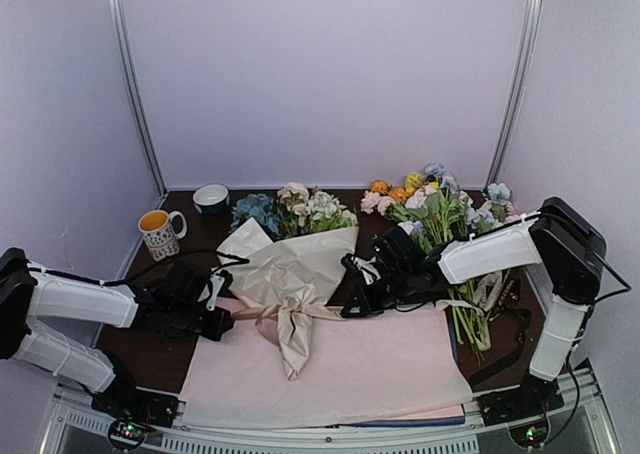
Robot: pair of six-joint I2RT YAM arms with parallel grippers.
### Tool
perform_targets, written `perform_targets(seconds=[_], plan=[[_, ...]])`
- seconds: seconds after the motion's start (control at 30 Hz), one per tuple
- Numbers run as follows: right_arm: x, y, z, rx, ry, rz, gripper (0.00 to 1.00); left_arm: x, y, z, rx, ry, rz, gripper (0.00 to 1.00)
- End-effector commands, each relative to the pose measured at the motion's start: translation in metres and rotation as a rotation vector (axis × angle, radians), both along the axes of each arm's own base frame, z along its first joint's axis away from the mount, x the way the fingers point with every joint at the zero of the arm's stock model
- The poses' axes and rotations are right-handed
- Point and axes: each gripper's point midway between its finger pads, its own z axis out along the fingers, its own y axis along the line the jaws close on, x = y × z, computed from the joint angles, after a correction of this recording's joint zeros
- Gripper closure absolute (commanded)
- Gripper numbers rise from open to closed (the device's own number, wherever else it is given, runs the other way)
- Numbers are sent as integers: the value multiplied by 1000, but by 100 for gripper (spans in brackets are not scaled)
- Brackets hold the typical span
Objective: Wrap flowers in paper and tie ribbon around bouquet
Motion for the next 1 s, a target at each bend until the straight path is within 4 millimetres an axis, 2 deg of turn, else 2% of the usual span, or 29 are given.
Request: perform_targets(seconds=[0.0, 0.23, 0.3, 0.37, 0.4, 0.43, 0.57, 0.67, 0.8, 0.87, 0.97], plan=[[2, -11, -9, -35, 1, -23, 100, -4, 12, -18, 27, 49, 51, 100], [-3, -20, -28, -59, 39, -34, 100, -11, 14, -39, 19, 117, 74, 100], [-3, -18, -27, -46, 45, -33, 100, -10, 7, -36, -4, 112, 45, 100], [-1, -12, -22, -25, 39, -26, 100, -7, -6, -26, -53, 87, -10, 100], [0, -9, -19, -15, 36, -20, 100, -4, -11, -19, -71, 69, -31, 100], [1, -6, -13, 0, 31, -10, 95, -2, -15, -13, -83, 49, -46, 98], [6, 1, 11, 24, -8, 11, 79, 6, -20, 14, -112, -30, -68, 61], [15, -2, 31, 13, -71, -8, 73, 7, -14, 29, -106, -71, -52, 45], [26, 0, 61, -11, -172, -36, 72, 7, -2, 49, -95, -127, -22, 36], [23, 19, 81, -8, -246, 14, 72, 8, 6, 60, -87, -165, 4, 35], [3, 58, 96, 39, -279, 131, 68, 11, 11, 72, -91, -220, 23, 36]])
